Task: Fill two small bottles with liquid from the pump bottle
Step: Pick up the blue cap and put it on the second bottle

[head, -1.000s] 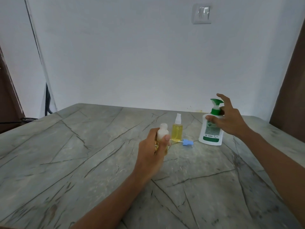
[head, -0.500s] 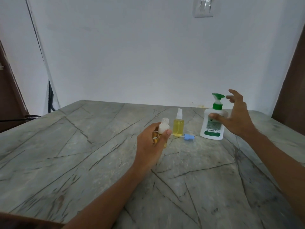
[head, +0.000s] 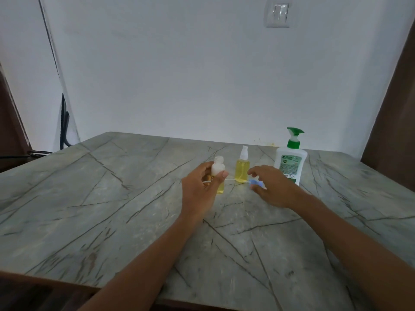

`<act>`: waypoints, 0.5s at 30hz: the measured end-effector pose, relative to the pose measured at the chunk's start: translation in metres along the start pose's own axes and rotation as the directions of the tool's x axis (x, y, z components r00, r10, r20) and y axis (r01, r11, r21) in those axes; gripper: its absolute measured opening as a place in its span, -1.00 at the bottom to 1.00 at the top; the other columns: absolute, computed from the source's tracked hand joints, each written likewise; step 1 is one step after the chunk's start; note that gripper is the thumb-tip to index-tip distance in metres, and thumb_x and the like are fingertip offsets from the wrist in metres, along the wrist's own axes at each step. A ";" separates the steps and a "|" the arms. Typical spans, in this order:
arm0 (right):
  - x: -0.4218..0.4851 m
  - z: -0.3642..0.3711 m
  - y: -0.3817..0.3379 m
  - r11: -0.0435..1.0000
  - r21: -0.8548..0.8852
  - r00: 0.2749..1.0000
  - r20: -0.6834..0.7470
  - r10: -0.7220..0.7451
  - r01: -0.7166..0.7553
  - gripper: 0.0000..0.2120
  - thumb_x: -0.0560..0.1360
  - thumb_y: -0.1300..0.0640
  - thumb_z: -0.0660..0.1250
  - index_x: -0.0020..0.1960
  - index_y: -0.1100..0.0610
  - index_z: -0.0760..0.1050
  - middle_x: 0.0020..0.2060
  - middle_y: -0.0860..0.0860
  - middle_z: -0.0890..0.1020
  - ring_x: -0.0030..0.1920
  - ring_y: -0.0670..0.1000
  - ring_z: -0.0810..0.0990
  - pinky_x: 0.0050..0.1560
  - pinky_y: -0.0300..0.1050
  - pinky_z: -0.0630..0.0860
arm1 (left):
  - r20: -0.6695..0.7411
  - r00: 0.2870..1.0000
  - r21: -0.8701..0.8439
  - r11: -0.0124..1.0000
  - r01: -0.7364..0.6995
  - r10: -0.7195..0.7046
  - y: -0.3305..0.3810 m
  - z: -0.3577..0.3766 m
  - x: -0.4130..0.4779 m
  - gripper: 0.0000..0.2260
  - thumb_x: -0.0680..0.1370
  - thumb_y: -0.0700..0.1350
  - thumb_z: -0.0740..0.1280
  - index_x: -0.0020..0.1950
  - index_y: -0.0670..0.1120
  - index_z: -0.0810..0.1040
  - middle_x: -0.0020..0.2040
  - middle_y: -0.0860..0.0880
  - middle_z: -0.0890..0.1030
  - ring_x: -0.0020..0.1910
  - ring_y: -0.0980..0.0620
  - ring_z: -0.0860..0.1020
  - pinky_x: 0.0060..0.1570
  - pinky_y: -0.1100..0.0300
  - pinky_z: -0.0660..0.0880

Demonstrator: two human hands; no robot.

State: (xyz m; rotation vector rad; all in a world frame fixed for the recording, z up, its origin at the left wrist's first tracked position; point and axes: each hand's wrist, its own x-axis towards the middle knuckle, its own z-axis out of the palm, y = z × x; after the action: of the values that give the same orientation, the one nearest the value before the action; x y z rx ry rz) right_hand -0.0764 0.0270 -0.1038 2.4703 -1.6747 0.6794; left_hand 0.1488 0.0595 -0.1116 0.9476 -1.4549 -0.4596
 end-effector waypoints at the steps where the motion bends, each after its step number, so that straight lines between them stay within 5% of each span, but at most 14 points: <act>1: 0.001 0.003 -0.001 1.000 -0.013 0.999 0.031 0.027 -0.027 -0.61 0.56 0.02 0.32 0.36 0.04 0.37 0.28 0.02 0.49 0.25 0.04 0.44 0.27 -0.05 0.41 | 0.001 1.000 -0.006 1.000 0.001 -0.001 0.000 0.000 0.000 -0.68 0.44 0.06 0.47 0.15 0.00 0.59 -0.04 0.14 0.65 -0.05 0.20 0.62 -0.07 0.36 0.56; 15: 0.014 0.014 -0.001 0.985 -0.147 0.990 0.091 0.103 -0.089 -0.77 0.57 0.06 0.30 0.23 -0.02 0.49 0.09 0.04 0.54 0.12 0.03 0.46 0.15 -0.08 0.43 | -0.039 0.999 -0.028 0.999 0.019 -0.020 0.002 -0.001 0.001 -0.60 0.35 0.07 0.54 0.12 -0.02 0.60 -0.04 0.13 0.65 -0.10 0.22 0.61 -0.15 0.28 0.60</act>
State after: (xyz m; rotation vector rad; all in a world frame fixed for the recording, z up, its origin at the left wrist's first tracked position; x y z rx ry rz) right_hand -0.0672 0.0111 -0.1104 2.3734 -1.8180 0.4351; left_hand 0.1492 0.0601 -0.1097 0.9447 -1.4017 -0.4715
